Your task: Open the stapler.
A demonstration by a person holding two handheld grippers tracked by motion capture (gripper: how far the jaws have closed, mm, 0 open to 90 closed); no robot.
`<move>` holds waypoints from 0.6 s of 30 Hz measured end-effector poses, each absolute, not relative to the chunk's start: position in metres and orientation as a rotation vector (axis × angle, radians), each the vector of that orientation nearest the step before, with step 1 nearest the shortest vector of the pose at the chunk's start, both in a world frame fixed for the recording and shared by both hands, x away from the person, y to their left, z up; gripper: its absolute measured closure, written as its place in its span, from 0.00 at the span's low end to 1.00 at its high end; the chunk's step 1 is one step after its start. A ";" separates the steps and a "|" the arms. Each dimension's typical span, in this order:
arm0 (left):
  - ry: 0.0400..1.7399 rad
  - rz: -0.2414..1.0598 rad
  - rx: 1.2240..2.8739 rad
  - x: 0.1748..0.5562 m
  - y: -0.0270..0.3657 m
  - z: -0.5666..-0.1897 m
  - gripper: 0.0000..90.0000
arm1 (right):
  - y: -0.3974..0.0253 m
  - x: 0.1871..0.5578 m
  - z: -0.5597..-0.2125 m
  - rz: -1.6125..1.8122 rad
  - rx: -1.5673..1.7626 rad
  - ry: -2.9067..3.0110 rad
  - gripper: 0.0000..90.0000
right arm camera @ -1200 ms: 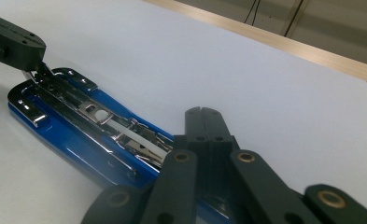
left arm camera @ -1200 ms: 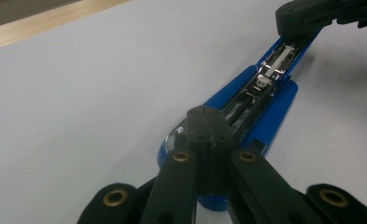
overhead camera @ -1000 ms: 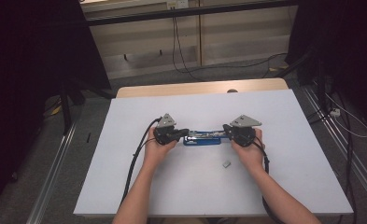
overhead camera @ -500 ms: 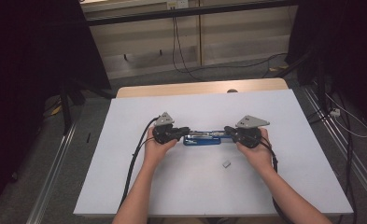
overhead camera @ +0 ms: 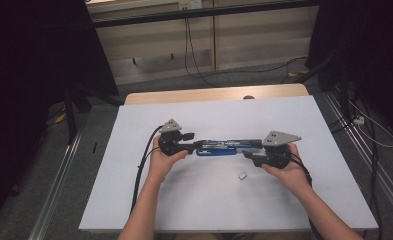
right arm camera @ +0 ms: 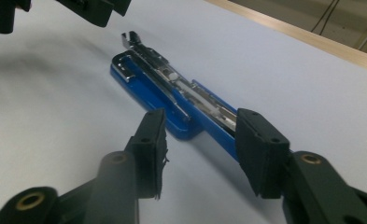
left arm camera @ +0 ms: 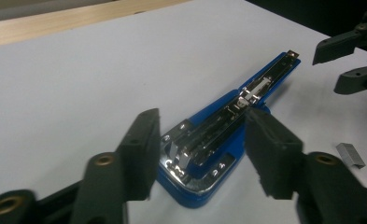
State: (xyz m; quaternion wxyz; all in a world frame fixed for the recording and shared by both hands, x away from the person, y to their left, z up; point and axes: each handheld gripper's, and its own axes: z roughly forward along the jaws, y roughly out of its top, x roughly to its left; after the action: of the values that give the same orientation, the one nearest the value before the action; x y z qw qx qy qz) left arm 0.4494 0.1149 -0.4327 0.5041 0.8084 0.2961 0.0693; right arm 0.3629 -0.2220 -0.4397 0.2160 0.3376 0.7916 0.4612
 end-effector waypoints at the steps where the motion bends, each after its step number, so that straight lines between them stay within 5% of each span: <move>1: 0.724 0.175 1.951 0.448 0.117 -0.432 0.42 | -0.223 0.362 -0.440 1.280 0.943 2.195 0.51; 8: 0.787 0.188 1.944 0.441 0.124 -0.427 0.20 | -0.229 0.355 -0.437 1.280 0.980 2.197 0.34; 18: 0.790 0.218 1.952 0.431 0.132 -0.422 0.16 | -0.232 0.351 -0.443 1.288 0.934 2.267 0.19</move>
State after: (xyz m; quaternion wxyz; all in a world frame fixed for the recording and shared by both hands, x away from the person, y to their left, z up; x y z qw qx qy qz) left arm 0.4313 0.1317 -0.4223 0.4904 0.8036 0.3251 0.0896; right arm 0.3506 -0.2320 -0.4431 0.1849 0.3313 0.8044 0.4572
